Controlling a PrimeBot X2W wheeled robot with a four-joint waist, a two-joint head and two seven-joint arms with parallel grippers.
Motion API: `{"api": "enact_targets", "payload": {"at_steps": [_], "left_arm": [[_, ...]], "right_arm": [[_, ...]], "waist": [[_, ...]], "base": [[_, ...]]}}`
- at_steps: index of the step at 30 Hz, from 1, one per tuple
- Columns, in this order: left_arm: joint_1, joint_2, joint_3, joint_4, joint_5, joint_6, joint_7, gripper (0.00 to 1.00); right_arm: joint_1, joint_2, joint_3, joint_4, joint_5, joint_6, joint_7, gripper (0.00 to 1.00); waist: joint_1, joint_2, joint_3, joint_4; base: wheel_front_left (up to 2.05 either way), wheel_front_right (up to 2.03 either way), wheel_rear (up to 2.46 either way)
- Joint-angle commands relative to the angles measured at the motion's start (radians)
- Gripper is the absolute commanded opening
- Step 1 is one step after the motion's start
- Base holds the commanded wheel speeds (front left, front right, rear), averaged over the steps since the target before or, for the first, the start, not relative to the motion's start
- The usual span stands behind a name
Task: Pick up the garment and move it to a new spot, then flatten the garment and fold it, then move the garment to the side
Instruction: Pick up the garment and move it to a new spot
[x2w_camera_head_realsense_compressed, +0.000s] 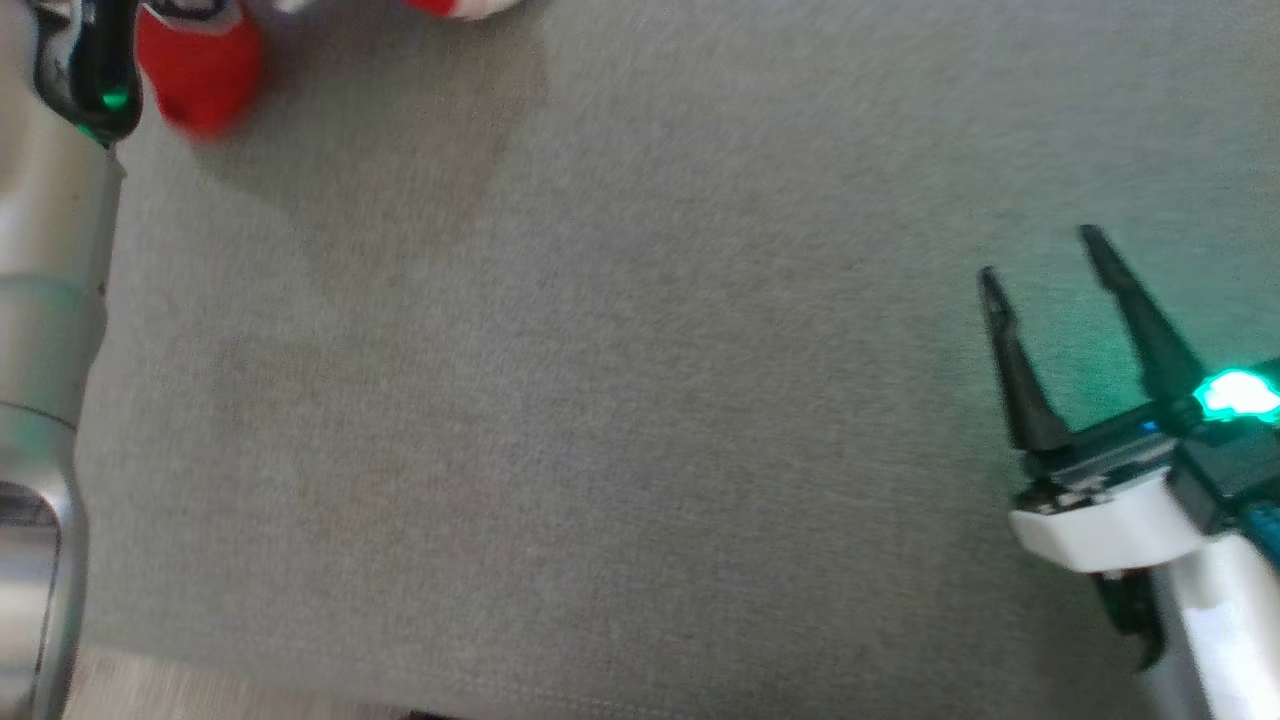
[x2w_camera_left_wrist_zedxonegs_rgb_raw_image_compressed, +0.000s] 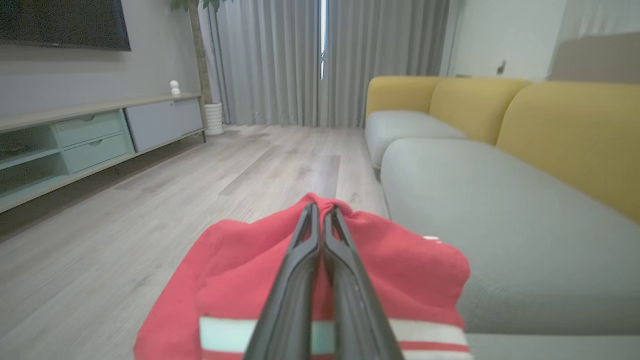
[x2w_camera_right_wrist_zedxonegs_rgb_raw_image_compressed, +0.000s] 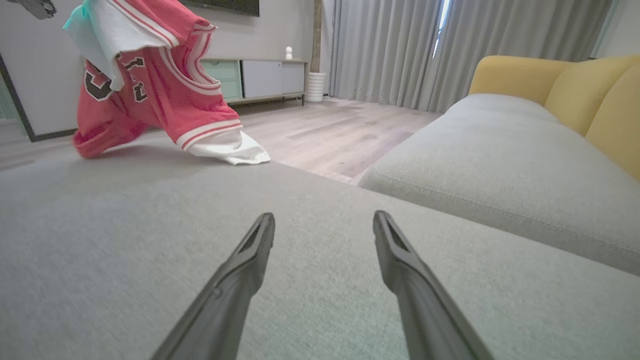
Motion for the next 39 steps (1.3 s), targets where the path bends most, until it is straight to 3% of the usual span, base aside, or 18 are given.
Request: {"api": "enact_targets", "payload": {"at_steps": [1,13,20,24,31,35,39], "left_arm": [[-0.039,0.074,0.001,-0.065,-0.034,0.002,-0.009,0.00],[-0.058,0.109,-0.139,-0.341,-0.137,0.002,0.067,0.00],[0.014,0.055,-0.189,-0.467,-0.193,0.005,0.129,0.00],[0.123,0.019,-0.210,-0.531,-0.225,0.033,0.131,0.00],[0.387,-0.021,-0.288,-0.545,-0.226,0.069,0.066,0.00],[0.554,-0.047,-0.364,-0.467,-0.170,0.081,-0.042,0.00],[0.642,-0.094,-0.377,-0.379,-0.117,0.112,-0.113,0.04]], "right_arm": [[-0.007,0.019,0.032,-0.022,0.007,0.007,-0.010,1.00],[0.067,0.140,0.037,-0.007,0.016,0.007,-0.011,1.00],[0.089,0.170,0.025,-0.022,0.012,0.007,-0.011,1.00],[0.095,0.184,0.023,-0.024,0.014,0.007,-0.011,1.00],[0.065,0.200,0.038,-0.027,0.013,0.007,-0.011,1.00],[0.049,0.206,0.036,-0.017,0.012,0.007,-0.011,1.00],[0.053,0.209,0.023,0.000,0.012,0.007,-0.011,1.00]], "waist": [[0.0001,0.0000,-0.104,-0.064],[0.0001,0.0000,-0.332,-0.210],[0.0001,0.0000,-0.355,-0.285],[0.0001,0.0000,-0.337,-0.313],[0.0001,0.0000,-0.255,-0.347],[0.0001,0.0000,-0.214,-0.357],[0.0001,0.0000,-0.214,-0.341]], "base": [[0.00,0.00,0.00],[0.00,0.00,0.00],[0.00,0.00,0.00],[0.00,0.00,0.00],[0.00,0.00,0.00],[0.00,0.00,0.00],[0.00,0.00,0.00]]}}
